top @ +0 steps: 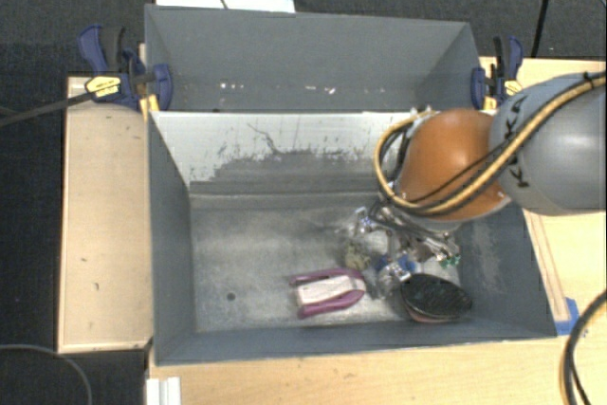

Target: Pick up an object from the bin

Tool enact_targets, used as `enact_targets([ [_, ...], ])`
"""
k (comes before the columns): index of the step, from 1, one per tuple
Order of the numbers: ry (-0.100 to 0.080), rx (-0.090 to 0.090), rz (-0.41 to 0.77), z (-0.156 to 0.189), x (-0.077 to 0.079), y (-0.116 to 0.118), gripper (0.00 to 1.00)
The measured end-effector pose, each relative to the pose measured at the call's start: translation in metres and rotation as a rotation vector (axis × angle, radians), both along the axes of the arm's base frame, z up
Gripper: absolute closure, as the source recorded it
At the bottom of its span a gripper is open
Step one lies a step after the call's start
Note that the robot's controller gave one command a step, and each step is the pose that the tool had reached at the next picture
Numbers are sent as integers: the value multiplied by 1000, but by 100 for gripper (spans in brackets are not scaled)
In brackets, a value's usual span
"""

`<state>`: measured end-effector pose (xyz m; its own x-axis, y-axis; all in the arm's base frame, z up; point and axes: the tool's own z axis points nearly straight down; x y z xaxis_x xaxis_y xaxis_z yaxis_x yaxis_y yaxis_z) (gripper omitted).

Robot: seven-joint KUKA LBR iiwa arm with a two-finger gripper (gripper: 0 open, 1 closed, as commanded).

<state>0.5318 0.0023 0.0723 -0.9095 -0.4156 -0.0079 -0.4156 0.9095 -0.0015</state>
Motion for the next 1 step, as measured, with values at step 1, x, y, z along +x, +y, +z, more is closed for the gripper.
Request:
enact_targets([
  [1, -1, -2, 151, 7, 3, -64, 0],
])
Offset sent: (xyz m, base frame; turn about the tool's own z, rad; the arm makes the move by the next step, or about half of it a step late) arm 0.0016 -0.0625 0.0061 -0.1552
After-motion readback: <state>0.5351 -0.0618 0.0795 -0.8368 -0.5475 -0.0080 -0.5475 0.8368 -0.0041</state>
